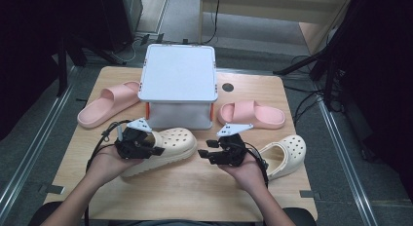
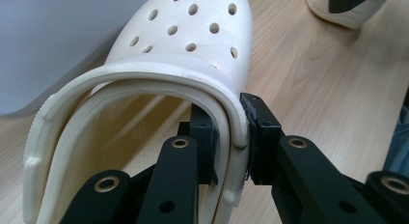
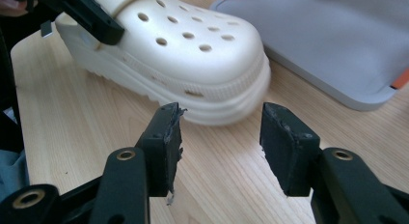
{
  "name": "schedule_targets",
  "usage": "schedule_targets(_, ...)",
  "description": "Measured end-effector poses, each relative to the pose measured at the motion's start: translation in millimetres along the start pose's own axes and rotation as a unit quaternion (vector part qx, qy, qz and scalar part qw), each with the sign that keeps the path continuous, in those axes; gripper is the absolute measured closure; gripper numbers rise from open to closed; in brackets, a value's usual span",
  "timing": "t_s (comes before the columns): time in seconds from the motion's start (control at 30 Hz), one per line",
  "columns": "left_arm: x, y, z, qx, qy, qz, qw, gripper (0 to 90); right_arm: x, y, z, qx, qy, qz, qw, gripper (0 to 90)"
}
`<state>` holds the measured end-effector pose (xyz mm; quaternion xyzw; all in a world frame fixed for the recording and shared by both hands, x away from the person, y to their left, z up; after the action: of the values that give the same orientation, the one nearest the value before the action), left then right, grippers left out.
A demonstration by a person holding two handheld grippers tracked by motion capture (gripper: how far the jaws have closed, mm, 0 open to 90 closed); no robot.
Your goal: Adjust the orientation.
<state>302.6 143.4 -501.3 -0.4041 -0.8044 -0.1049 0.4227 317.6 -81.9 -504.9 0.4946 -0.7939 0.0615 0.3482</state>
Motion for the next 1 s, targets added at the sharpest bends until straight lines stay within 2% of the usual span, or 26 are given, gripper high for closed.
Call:
schedule_targets(0.07,-12.2,-7.1,-4.7,-0.008,0.011,0.008,0.9999,76.5,2.3,-0.4,1.8,-0.003,-0.001,0.005,1.0,50.2)
schedule_targets(0.1,-12.2,-7.1,-4.7,-0.008,0.011,0.008,0.9999,76.5,2.3,-0.4,1.8,-0.003,-0.001,0.005,1.0,50.2)
schedule_targets(0.13,-19.2,-12.1,-7.0,-0.017,0.015,0.008,0.9997,76.5,4.7,-0.5,3.7,-0.006,-0.003,0.008,0.9999,50.2)
schedule_targets(0.23,-25.8,-17.4,-9.4,-0.033,0.013,0.008,0.9993,76.5,7.4,-0.4,5.9,-0.01,-0.005,0.014,0.9998,50.3)
schedule_targets(0.47,-31.3,-17.1,-6.4,-0.039,0.021,0.023,0.9987,75.1,9.9,1.0,9.7,-0.013,-0.006,0.018,0.9997,50.3)
schedule_targets(0.57,-32.5,-17.1,-4.4,-0.054,0.023,0.02,0.9981,67.0,8.1,3.2,9.7,-0.013,-0.011,0.021,0.9996,51.0)
schedule_targets(0.7,-24.7,-14.2,-3.3,-0.049,0.019,0.03,0.9982,61.8,4.8,7.5,6.7,-0.016,-0.023,0.02,0.9994,51.7)
schedule_targets(0.83,-9.7,-7.2,-1.1,-0.035,0.006,0.038,0.9986,57.2,-3.1,9.5,7.4,-0.02,-0.017,0.017,0.9995,53.2)
schedule_targets(1.0,7.6,-1.4,1.5,-0.036,-0.008,0.046,0.9982,56.3,-9.8,11.7,7.5,-0.025,-0.013,0.014,0.9995,54.7)
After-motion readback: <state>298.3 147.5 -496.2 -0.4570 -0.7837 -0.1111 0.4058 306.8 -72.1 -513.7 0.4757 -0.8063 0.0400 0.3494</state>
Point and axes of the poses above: each handheld gripper's, and its own axes: x roughly backward along the jaws, z roughly out of its underside, y roughly to its left, the point moved 6 cm from there along -x, roughly forward along the jaws, and after that the axes turned 3 degrees about -z, right-handed, at the moved point
